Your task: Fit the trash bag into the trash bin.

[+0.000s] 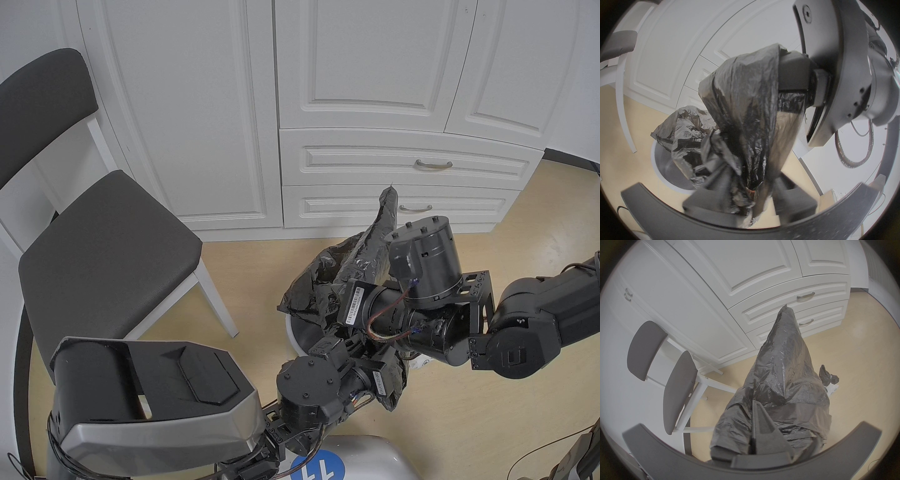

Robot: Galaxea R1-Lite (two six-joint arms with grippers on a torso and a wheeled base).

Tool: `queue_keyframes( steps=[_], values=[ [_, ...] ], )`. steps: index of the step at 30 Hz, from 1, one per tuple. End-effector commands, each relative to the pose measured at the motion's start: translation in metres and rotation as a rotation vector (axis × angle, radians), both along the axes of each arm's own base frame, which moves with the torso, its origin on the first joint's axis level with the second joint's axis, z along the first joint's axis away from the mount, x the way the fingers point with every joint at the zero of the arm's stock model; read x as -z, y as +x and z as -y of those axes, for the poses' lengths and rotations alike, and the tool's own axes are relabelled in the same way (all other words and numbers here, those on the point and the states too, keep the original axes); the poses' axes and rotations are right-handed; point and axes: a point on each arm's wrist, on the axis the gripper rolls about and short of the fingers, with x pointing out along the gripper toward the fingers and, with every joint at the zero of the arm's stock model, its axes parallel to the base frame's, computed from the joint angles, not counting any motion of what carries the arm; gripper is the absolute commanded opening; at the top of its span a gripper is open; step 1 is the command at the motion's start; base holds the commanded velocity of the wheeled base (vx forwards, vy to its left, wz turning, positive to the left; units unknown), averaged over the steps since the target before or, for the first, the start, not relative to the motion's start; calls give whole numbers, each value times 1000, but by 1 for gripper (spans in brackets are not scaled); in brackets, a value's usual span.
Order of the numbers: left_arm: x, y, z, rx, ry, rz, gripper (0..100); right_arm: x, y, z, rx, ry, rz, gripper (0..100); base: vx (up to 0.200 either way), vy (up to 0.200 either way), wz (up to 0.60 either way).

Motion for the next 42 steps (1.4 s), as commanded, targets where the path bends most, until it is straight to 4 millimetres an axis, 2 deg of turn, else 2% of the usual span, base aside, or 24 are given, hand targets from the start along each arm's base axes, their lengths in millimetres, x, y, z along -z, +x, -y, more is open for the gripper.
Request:
queue_keyframes(
  steps=[1,15,22,23,32,39,42],
  values=[
    [3,1,1,-3,3,-3,0,1,-1,-1,-2,-4,0,0,0,0,0],
    [4,1,0,-4,6,-5,0,-3,-1,0,12,4,16,0,0,0,0],
    [2,2,-1,-12,3,-1,0,-16,-15,16,-16,-35,55,0,0,0,0],
    [2,2,0,-12,2,0,0,-17,-17,17,-20,-40,64,100,0,0,0],
    [-8,6,-5,-27,-10,17,0,-25,-25,34,-29,-64,89,100,0,0,0],
    [-25,9,-12,-43,-37,43,0,-50,-43,65,-33,-96,180,100,0,0,0],
    [-40,7,-20,-40,-44,73,0,-62,-52,79,-24,-96,228,100,0,0,0]
  ],
)
